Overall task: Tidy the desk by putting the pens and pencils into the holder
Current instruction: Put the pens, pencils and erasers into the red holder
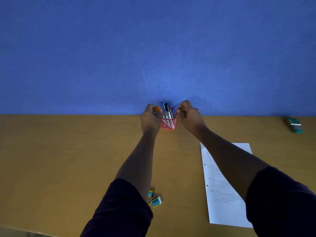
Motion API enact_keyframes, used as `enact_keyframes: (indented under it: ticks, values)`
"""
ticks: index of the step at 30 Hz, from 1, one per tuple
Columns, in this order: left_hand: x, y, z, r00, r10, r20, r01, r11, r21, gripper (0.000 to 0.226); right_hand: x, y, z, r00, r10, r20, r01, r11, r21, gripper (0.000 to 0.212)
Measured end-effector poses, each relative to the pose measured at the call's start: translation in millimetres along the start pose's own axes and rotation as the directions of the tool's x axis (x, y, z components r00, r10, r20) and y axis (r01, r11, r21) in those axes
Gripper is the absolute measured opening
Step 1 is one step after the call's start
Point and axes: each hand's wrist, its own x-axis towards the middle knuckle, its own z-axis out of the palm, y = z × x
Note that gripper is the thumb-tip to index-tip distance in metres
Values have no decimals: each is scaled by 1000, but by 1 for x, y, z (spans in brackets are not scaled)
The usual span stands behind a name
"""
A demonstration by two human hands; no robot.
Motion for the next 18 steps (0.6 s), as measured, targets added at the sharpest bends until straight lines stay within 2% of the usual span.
enact_keyframes:
  ticks: [5, 9, 13, 18]
  values:
    - [6, -6, 16, 999, 32, 44, -36, 996, 87, 11, 10, 2, 14, 998, 56, 1, -56, 998, 31, 7]
    - [14, -13, 25, 992, 68, 109, -92, 970, 226, 15, 19, 2, 24, 997, 66, 33, -66, 998, 20, 5]
    - [18, -18, 30, 988, 68, 139, -109, 940, 322, 15, 30, 0, 30, 997, 26, 67, -18, 994, -112, 10]
    - [24, -17, 28, 988, 32, 153, -79, 946, 315, 19, 39, -1, 37, 985, 70, 155, -26, 962, -271, 24]
